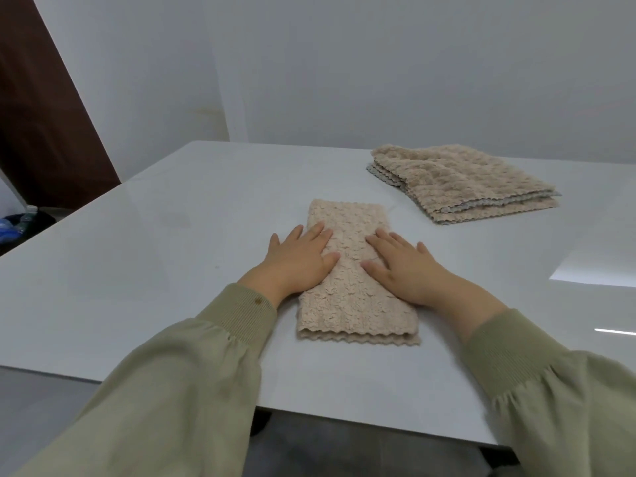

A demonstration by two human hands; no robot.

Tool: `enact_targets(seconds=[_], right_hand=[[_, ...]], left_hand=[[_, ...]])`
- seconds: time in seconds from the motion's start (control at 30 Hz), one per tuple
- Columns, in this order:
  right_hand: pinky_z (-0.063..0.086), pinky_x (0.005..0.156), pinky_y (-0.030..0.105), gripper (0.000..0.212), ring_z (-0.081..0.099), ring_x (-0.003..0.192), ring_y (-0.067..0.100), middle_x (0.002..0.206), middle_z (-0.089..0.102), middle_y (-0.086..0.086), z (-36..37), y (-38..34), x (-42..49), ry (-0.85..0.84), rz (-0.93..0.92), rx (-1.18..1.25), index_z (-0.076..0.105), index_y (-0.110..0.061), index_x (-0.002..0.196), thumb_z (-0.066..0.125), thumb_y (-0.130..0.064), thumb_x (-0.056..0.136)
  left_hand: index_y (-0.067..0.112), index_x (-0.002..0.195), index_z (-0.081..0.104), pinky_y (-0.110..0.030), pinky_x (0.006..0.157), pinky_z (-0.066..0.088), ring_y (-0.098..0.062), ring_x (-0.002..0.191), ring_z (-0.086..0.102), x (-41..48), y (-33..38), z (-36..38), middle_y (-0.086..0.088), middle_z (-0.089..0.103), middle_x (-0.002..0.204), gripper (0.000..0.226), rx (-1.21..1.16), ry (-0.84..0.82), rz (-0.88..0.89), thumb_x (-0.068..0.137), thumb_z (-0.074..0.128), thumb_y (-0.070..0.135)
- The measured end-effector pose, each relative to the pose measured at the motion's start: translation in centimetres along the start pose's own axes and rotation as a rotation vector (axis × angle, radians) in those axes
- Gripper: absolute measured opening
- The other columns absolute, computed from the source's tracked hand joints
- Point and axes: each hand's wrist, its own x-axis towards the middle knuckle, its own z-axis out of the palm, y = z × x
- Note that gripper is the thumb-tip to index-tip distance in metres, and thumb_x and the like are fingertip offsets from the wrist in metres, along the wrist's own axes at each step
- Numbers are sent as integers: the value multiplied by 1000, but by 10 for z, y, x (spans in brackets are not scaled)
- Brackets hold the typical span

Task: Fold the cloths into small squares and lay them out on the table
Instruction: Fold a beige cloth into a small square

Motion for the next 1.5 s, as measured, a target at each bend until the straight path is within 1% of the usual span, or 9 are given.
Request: enact_targets(seconds=[0.2, 0.3, 0.4, 0.57, 0.83, 1.07, 1.3, 1.37, 1.5], right_hand=[[14, 117, 41, 60, 20, 143, 14, 157, 18, -3, -6, 10, 14, 67, -68, 109, 29, -25, 146, 40, -53, 94], [29, 106, 30, 50, 41, 131, 19, 145, 43, 3, -6, 13, 17, 245, -33, 298, 43, -16, 138, 41, -44, 97], [34, 97, 28, 45, 46, 125, 21, 137, 51, 6, -6, 18, 30, 345, 82, 392, 47, -13, 134, 38, -39, 99], [41, 87, 31, 37, 54, 110, 23, 123, 60, 7, -5, 31, 69, 419, 166, 385, 57, -13, 122, 41, -34, 96], [44, 68, 31, 28, 59, 84, 26, 96, 68, 11, -9, 38, 108, 521, 164, 260, 68, -5, 100, 46, -22, 92], [42, 86, 36, 32, 49, 107, 31, 109, 60, 12, -6, 35, 114, 441, 145, 118, 66, -8, 109, 49, -28, 91], [42, 98, 40, 43, 51, 115, 26, 125, 58, 9, -8, 39, 111, 391, 169, 310, 55, -11, 127, 52, -33, 90], [40, 99, 35, 47, 51, 118, 22, 131, 55, 8, -11, 38, 108, 356, 168, 469, 47, -14, 134, 53, -31, 91], [35, 90, 28, 54, 52, 110, 13, 129, 55, 1, -19, 35, 98, 270, 137, 794, 35, -22, 141, 56, -26, 91]], left_hand=[[23, 145, 31, -54, 114, 9, -20, 145, 10, -6, 6, -3, 4, 22, 156, 50, -76, 209, 8, 100, 25, 43], [18, 141, 40, -45, 112, 25, -22, 138, 29, 0, 0, -2, -2, 40, 147, 45, -322, 344, 7, 100, 32, 35], [14, 138, 43, -38, 105, 34, -24, 130, 40, 16, -9, -2, -7, 48, 139, 43, -516, 430, -155, 99, 35, 30], [15, 126, 55, -39, 97, 38, -26, 124, 43, 52, -24, -4, -6, 54, 131, 39, -400, 495, -343, 96, 37, 33], [19, 89, 65, -40, 85, 42, -27, 99, 52, 95, -32, -5, -3, 61, 100, 35, -236, 488, -427, 92, 38, 41], [23, 85, 66, -39, 93, 39, -23, 108, 51, 99, -33, -7, 3, 62, 106, 28, -299, 485, -396, 90, 48, 44], [16, 93, 49, -11, 53, 38, -8, 66, 50, 81, -21, -17, 6, 57, 80, 8, -978, 613, -199, 96, 50, 24], [20, 95, 49, -16, 57, 45, -9, 67, 57, 77, -17, -21, 3, 63, 84, 3, -1147, 587, -176, 95, 52, 18], [23, 98, 50, -31, 65, 51, -13, 68, 62, 76, -16, -22, 2, 67, 81, 25, -1318, 566, -92, 89, 55, 0]])
